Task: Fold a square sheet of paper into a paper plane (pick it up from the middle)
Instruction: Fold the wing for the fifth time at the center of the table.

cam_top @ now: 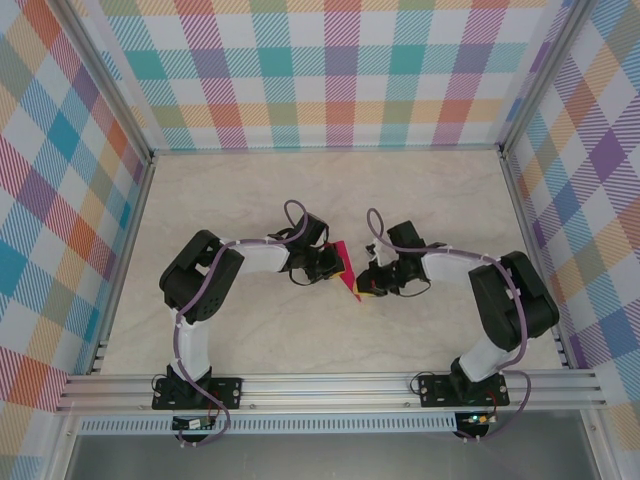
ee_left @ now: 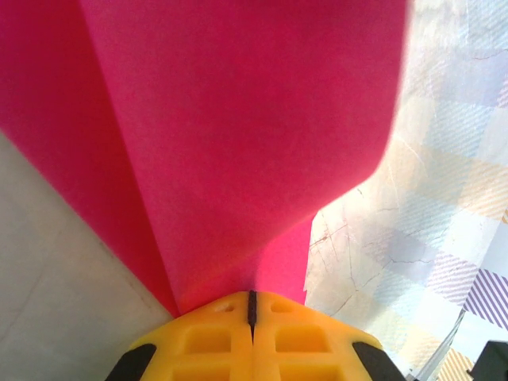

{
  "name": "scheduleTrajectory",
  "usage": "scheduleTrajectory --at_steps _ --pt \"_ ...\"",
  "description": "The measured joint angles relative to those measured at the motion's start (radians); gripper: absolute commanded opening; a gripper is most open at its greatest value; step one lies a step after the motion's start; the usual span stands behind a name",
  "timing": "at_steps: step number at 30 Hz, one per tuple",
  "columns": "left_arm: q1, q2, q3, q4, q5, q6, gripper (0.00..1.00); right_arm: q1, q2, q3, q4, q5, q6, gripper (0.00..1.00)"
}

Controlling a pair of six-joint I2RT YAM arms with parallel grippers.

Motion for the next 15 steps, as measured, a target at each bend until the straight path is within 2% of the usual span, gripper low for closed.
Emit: scheduleTrajectory --at_steps 15 --pt "0.000 0.000 0.002 -0.001 0.003 0.034 0.05 0.001 0.191 0.106 0.041 0.029 0.011 0.04"
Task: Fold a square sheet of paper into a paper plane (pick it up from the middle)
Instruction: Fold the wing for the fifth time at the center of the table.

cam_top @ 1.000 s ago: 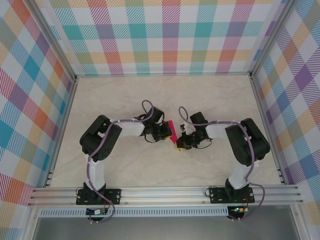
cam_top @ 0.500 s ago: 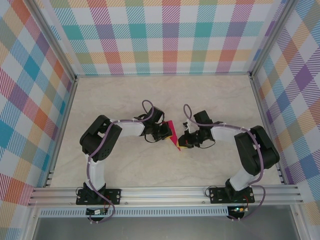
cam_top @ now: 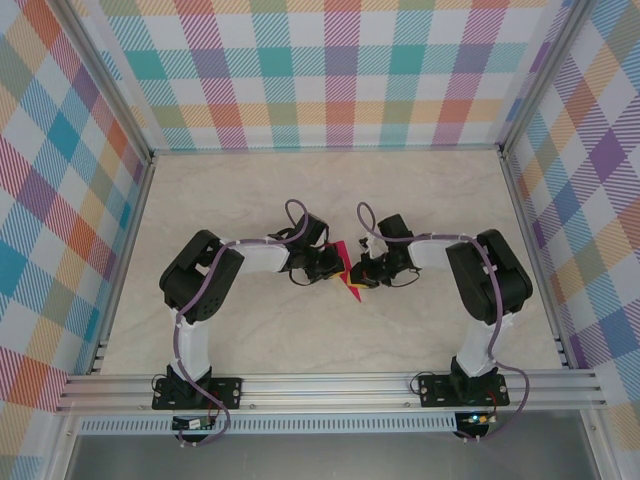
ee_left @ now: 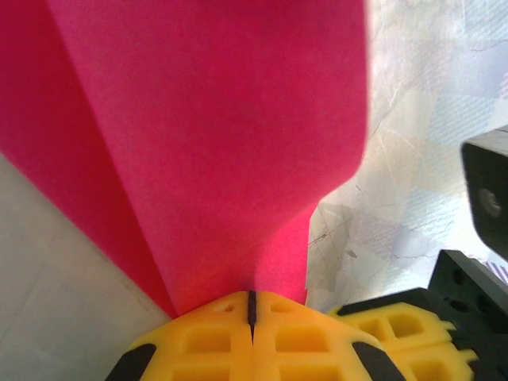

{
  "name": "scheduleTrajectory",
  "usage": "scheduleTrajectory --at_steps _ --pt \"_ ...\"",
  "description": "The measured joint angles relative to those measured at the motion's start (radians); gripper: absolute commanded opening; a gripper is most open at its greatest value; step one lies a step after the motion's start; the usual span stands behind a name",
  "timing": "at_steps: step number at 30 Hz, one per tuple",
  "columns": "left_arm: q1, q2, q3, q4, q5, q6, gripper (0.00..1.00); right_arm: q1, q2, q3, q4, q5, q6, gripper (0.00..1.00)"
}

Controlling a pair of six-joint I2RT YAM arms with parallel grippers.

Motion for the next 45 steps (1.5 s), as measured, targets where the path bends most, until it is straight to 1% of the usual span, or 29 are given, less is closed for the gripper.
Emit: scheduleTrajectory --at_steps 2,7,11,15,19,30,39,45 --pt "0.000 0.000 0.006 -0.009 0.000 0.022 0.07 0.000 0.003 0.007 -0.010 0.005 -0.002 0.04" --pt "0.000 -0.010 0.035 -0.068 -0.029 0.113 0.16 0.000 0.006 0.018 -0.027 0.025 -0.008 0.04" --pt "0.005 -0.063 0.043 -0.103 -0.061 0.195 0.21 0.000 0.006 0.024 -0.041 0.033 -0.010 0.03" --pt "0.019 -0.116 0.042 -0.099 -0.062 0.254 0.20 0.001 0.006 0.030 -0.053 0.039 -0.011 0.03" --pt "0.031 -0.118 0.042 -0.069 -0.041 0.294 0.18 0.001 0.006 0.032 -0.062 0.040 -0.018 0.04" --pt "0.030 -0.006 0.042 -0.003 0.035 0.307 0.15 0.001 0.009 0.041 -0.084 0.043 -0.027 0.04" --pt "0.030 0.028 0.044 0.002 0.018 0.357 0.14 0.001 0.027 0.072 -0.132 0.043 -0.034 0.04" --pt "0.029 0.035 0.069 -0.036 0.000 0.413 0.14 0.001 0.040 0.098 -0.177 0.047 -0.034 0.04"
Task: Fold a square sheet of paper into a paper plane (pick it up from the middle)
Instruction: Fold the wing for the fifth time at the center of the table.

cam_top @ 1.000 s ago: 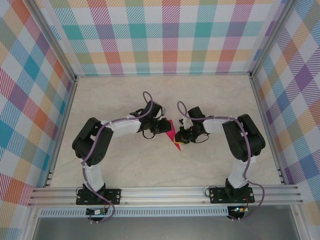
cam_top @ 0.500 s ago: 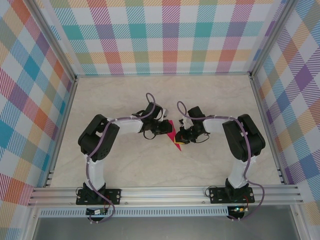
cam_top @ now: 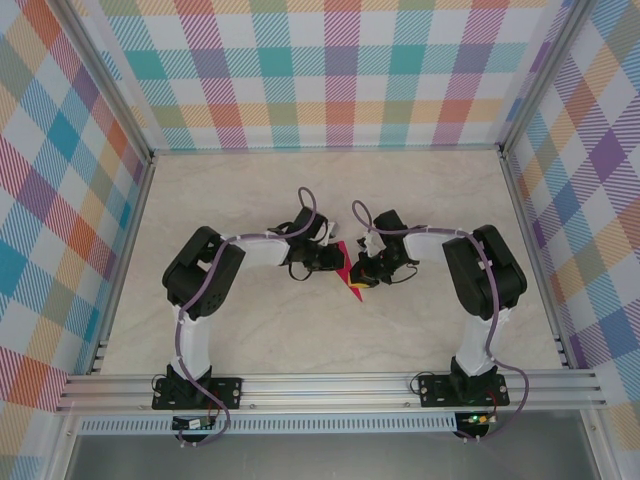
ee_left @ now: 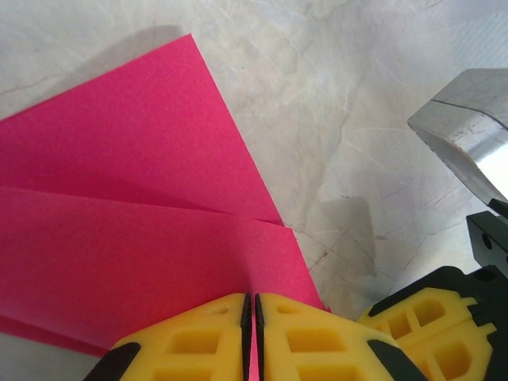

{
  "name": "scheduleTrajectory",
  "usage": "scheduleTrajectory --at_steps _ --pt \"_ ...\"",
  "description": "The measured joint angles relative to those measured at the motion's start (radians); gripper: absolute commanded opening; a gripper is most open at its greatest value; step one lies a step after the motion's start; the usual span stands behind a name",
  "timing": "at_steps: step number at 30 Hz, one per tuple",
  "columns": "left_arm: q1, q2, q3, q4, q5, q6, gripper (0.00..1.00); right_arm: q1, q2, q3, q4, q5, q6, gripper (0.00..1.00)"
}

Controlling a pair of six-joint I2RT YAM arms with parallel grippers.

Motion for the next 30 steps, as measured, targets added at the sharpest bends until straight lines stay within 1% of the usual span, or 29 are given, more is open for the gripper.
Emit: scheduleTrajectory --at_steps 9,12,17,23,27,30 --pt "0.014 0.037 0.070 -0.066 0.008 0.057 0.15 0.000 0.001 0.003 -0.006 0.007 0.000 0.03" --pt "0.039 0.046 0.083 -0.073 0.019 0.060 0.16 0.000 0.003 0.005 -0.006 0.007 0.000 0.03" --pt "0.103 0.073 0.122 -0.084 0.044 0.060 0.19 0.000 0.003 0.006 -0.004 0.007 0.000 0.03" --pt "0.146 0.106 0.175 -0.114 0.080 0.056 0.22 0.000 0.005 0.007 -0.002 0.007 0.000 0.03" --pt "0.179 0.107 0.190 -0.117 0.060 0.055 0.24 0.000 0.005 0.009 -0.005 0.007 0.000 0.03" --pt "0.219 0.106 0.210 -0.131 0.011 0.055 0.26 0.000 0.005 0.010 -0.005 0.007 0.000 0.03"
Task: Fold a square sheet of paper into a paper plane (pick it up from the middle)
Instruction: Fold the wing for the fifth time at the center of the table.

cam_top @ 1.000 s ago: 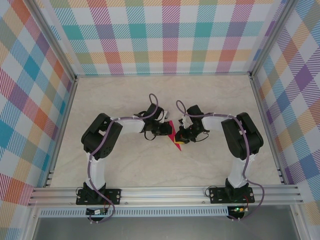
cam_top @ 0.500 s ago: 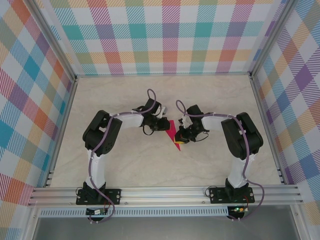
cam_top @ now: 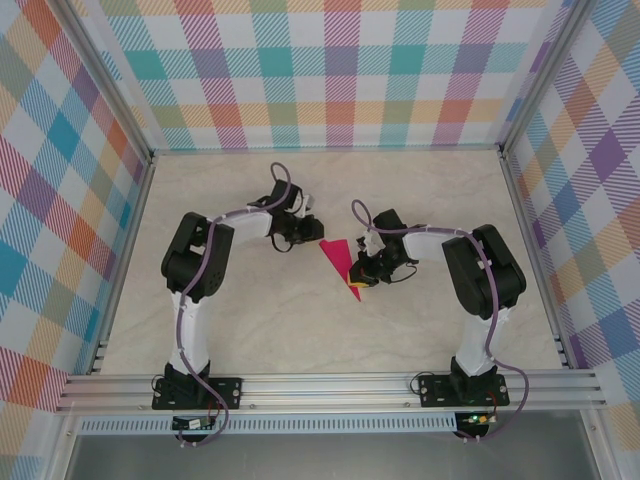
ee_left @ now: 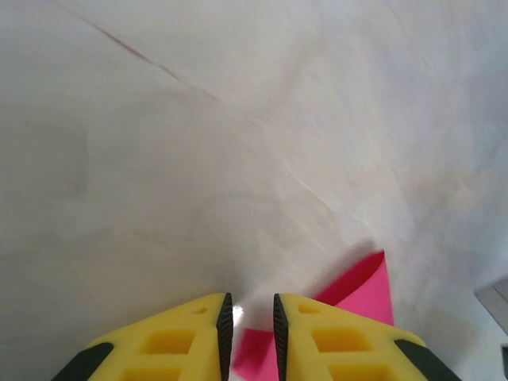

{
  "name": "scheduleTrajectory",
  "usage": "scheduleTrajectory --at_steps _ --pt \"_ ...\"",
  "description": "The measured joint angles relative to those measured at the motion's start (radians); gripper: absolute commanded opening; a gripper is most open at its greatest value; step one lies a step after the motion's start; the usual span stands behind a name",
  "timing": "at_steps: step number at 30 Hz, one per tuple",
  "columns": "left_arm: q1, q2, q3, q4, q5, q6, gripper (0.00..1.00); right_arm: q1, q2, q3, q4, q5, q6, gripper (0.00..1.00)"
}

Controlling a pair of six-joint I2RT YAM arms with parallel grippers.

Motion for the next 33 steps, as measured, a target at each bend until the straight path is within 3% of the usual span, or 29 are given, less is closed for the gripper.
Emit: scheduleTrajectory --at_steps 6,11,18,27,33 --pt "0.009 -0.071 -0.016 0.004 -0.027 -0.026 0.23 0.000 0.000 0.001 -0.001 0.000 0.000 0.04" --pt "-0.101 -0.162 -0.084 0.066 -0.027 -0.076 0.15 0.000 0.000 0.003 -0.003 0.000 0.000 0.04" --pt "-0.206 -0.095 -0.090 0.107 -0.019 -0.119 0.09 0.000 0.001 0.005 -0.006 0.000 0.000 0.04" --pt "-0.200 -0.029 -0.094 0.115 -0.029 -0.126 0.07 0.000 0.006 0.005 -0.007 -0.005 0.000 0.04" --pt "-0.164 -0.029 -0.126 0.168 0.035 -0.110 0.09 0.000 0.007 0.002 0.000 -0.010 -0.004 0.04"
